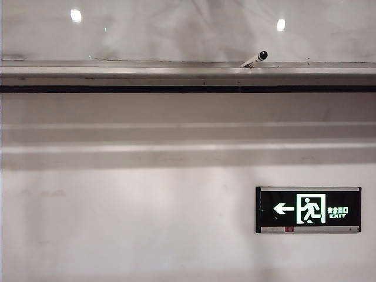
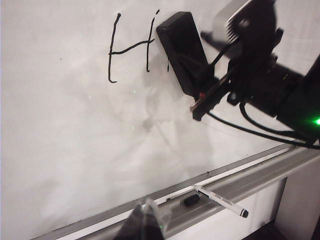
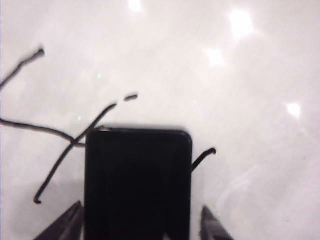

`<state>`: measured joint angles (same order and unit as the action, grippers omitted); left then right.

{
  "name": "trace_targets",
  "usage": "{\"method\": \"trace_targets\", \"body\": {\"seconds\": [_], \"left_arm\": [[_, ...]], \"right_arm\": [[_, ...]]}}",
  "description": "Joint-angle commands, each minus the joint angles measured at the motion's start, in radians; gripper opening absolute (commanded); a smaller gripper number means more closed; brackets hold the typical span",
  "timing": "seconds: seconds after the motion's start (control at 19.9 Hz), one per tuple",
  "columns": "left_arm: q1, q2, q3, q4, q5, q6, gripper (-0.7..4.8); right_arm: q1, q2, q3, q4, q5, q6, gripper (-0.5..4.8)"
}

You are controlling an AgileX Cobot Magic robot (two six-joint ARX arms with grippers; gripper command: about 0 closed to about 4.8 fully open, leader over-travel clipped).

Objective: Wipe the whiteboard clean using the black magnetic whiteboard eraser attached to the whiteboard.

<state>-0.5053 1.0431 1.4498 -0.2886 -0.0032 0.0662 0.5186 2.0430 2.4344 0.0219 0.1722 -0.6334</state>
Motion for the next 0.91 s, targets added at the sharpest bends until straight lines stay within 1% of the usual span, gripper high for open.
{"method": "trace_targets", "body": {"seconds": [0.05,0.2,0.25,0.3,0.35,0.5,0.55,0.65,0.71,0.76,0.86,0.91], "left_arm": [[0.002,-0.002,0.006,0.013,0.005,-0.003,-0.05],[0.002,-0.002,0.006,0.013,0.005,-0.003,-0.05],[0.002,-0.002,0.006,0.013,0.004,-0.003,-0.05],[0.002,-0.002,0.006,0.013,0.004,-0.003,-0.05],[0.002,-0.002,0.006,0.013,0.004,-0.003,-0.05],[0.002,-0.002,0.006,0.013,0.005,-0.003,-0.05],[0.002,-0.002,0.006,0.013,0.005,-0.003,-0.05],[0.002,-0.002,0.006,0.013,0.005,-0.003,-0.05],[0.002,-0.002,0.006,0.013,0.005,-0.003,-0.05],[0.002,-0.002,0.006,0.013,0.004,-0.003,-0.05],[0.002,-0.002,0.006,0.014,0.004,-0.003,-0.05],[0.002,-0.002,0.006,0.013,0.004,-0.003,-0.05]], "right_arm": [[-0.007,0.013,0.001,0.021,0.01,0.01,2.28],[-0.008,0.024,0.001,0.017,0.012,0.009,2.29],[-0.008,0.025,0.001,0.017,0.009,0.009,2.49],[-0.008,0.025,0.002,0.021,0.009,0.009,3.19],[-0.008,0.024,0.002,0.028,0.009,0.009,3.61],[-0.005,0.025,0.002,0.035,0.006,0.009,3.56],[-0.005,0.027,0.001,0.034,0.008,0.009,3.13],[-0.006,0.03,0.001,0.031,0.013,0.009,2.49],[-0.008,0.031,0.001,0.03,0.013,0.009,1.93],[-0.011,0.034,0.001,0.03,0.014,0.009,1.77],[-0.013,0.034,0.001,0.019,0.022,0.009,1.75],[-0.013,0.034,0.001,0.026,0.05,0.008,1.55]]}}
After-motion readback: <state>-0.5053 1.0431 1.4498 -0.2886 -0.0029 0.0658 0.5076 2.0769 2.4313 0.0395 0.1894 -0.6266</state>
